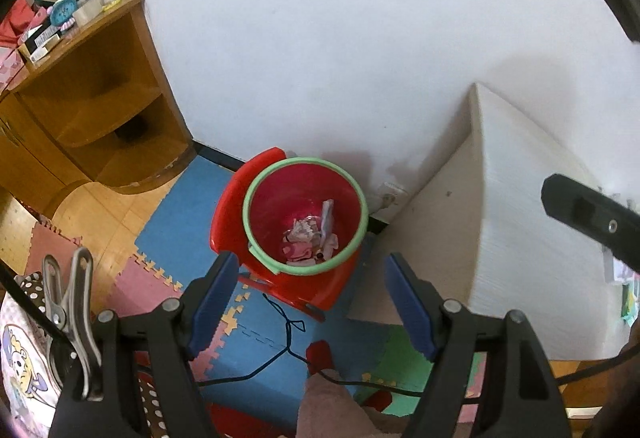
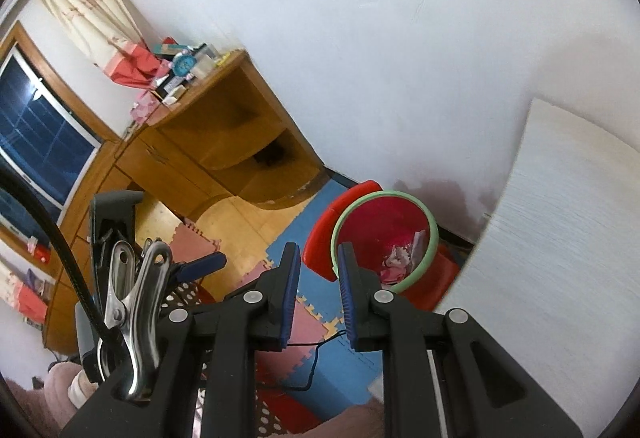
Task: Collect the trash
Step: 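Move both open tools away from the bucket toward the table, then move both open tools toward the white plastic tray on the trash pile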
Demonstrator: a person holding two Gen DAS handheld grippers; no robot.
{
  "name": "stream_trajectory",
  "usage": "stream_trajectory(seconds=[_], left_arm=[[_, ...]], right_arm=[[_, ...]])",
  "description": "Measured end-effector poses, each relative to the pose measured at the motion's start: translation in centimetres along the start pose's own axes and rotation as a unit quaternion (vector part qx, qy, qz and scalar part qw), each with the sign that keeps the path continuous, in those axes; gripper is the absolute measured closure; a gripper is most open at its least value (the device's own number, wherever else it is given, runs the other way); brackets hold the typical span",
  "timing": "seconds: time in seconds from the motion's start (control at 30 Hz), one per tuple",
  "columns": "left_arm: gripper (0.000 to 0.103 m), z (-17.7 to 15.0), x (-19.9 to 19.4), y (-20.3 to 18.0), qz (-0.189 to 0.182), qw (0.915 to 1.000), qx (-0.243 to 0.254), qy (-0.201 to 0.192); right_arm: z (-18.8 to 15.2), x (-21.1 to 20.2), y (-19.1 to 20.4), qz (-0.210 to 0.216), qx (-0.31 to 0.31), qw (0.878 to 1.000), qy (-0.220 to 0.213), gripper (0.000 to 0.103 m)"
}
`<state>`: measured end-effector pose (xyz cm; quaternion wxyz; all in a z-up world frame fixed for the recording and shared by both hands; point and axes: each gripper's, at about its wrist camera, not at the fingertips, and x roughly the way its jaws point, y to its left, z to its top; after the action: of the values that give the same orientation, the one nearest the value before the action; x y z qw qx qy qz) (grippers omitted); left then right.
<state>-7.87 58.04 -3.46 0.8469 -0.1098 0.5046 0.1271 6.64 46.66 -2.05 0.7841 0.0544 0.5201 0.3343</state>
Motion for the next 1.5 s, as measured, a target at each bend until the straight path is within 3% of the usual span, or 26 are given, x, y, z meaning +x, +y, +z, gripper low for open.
stream_trajectory(seconds=[0.67,1.1,1.5], left_arm=[[0.024,-4.5,-8.3,-13.4,-0.043,0.9971,0.06,-0.019],[0.024,-6.7,-10.7,-24.4,-0.081,0.9876,0.131,-0.028],[0.024,-6.3,-10.2,-33.2,-0.128,0.972,0.196,-0.02]], right_arm=[[-7.9,-15.7,-5.6,-0.011,0.05,0.995,-0.083,0.082],[-13.3,-24.5,-12.3,-0.069,0.105,0.984,-0.123,0.082],[-16.2,-29.4,-18.4,-0.147,0.182,0.961,-0.149,0.077]])
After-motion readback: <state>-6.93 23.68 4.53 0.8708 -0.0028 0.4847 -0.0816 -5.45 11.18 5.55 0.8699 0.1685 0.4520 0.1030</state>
